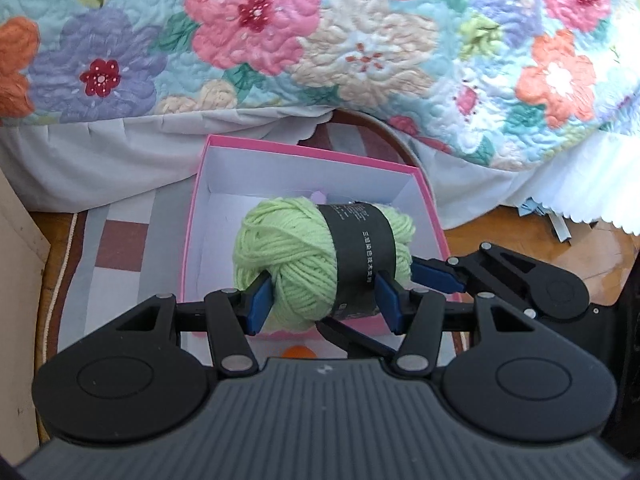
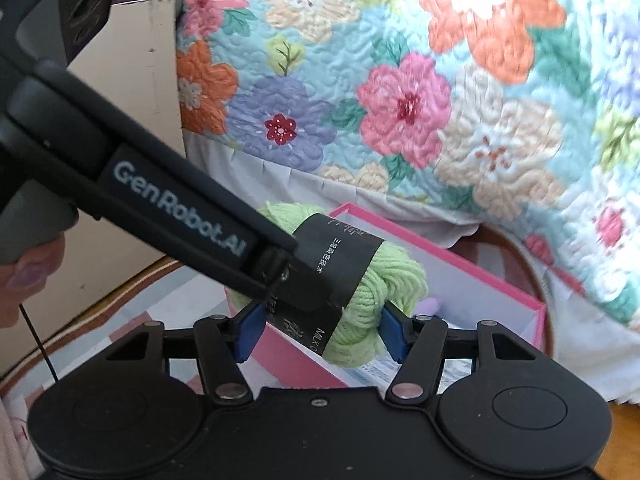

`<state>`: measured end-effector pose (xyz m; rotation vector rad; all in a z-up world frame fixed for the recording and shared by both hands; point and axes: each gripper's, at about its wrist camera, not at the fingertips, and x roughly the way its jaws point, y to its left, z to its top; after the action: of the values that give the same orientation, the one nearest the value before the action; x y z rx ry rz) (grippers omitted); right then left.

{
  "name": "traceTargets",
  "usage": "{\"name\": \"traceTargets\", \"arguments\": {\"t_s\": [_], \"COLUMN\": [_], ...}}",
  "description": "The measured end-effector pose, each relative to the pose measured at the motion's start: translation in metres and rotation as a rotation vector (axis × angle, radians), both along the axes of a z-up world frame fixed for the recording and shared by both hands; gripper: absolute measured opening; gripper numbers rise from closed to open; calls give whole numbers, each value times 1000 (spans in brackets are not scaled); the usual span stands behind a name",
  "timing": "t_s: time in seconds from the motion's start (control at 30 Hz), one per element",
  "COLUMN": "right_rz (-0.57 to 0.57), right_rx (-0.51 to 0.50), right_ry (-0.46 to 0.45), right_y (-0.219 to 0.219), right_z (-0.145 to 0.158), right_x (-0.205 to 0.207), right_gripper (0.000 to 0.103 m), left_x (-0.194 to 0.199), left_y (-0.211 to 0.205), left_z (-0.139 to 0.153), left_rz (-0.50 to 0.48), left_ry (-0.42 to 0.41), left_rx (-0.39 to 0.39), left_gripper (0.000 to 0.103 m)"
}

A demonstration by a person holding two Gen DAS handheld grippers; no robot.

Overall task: Organize objects
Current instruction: 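Lower the yarn ball with both tools into the box corner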

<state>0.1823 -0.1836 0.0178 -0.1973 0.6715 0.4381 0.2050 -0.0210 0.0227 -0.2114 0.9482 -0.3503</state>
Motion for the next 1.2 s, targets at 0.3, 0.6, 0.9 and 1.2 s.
{"name": "traceTargets", "arguments": {"t_s": [0.3, 0.6, 0.9, 1.2], "right_rz": [1, -74, -133, -140], "right_rx": [113, 243, 306, 367], "right_ry": [105, 258, 376, 414], "right_y": [-7, -18, -25, -32], "right_z": [-23, -56, -90, -103], "right_x": [23, 59, 80, 88], "right_gripper": [60, 60, 56, 34], "left_x": [18, 41, 48, 49], "left_y": [7, 7, 10, 7], "left_z": [-25, -50, -65, -78], "left_rz": [9, 15, -11, -26], "left_ry": [44, 42, 1, 36], "left_rx": [0, 12, 0, 3], "left_gripper": [53, 53, 43, 25]}}
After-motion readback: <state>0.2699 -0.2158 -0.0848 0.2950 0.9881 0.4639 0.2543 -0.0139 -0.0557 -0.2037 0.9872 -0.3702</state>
